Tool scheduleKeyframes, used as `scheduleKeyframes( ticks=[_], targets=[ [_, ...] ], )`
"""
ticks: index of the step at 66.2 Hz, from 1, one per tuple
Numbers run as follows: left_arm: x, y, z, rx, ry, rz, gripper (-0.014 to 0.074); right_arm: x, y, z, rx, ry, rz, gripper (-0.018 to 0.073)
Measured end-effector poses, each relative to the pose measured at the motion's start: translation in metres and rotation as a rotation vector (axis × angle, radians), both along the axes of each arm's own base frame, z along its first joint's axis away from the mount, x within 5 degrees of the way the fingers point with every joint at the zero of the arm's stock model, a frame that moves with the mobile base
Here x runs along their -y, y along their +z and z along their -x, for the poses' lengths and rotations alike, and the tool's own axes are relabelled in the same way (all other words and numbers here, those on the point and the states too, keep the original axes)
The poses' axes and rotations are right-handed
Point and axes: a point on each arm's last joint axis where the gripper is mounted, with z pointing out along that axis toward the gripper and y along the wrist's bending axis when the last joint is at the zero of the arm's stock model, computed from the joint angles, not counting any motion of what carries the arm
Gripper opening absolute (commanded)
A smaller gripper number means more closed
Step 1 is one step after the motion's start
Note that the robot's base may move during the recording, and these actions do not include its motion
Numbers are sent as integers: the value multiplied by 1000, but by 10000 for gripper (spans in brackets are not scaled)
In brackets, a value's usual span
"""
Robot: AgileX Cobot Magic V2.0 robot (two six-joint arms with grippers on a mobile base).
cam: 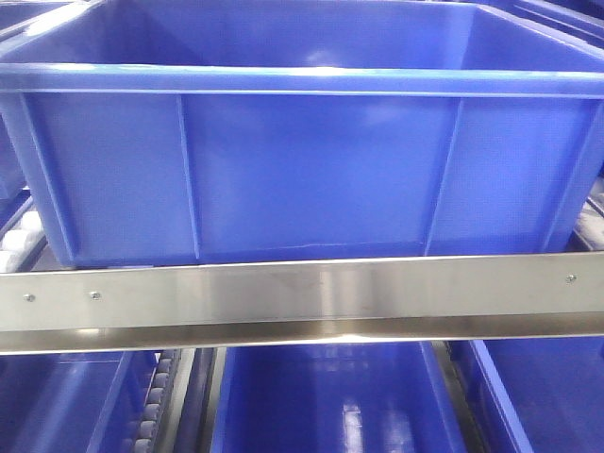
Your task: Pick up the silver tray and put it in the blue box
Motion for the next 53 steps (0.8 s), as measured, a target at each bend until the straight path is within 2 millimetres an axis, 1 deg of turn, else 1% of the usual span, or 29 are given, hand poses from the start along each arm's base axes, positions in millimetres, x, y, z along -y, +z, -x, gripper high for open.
scheduleKeyframes(
  ticks=[5,11,19,28,36,53],
  targets=[
    [-11,-4,17,56,-11,35,-105,5,-8,18,58,14,-20,53],
    [-23,-8,37,113,-19,73,-105,12,-12,42,145,26,-46,53],
    [-38,-9,59,171,-20,111,-105,21,-13,71,262,33,-81,53],
    [-53,-1,81,255,-20,167,-105,31,-5,102,410,36,-126,53],
    [-58,3,89,287,-20,188,-105,34,1,113,484,43,-148,53],
    [-58,2,89,288,-21,187,-105,34,2,113,496,45,-150,53]
  ],
)
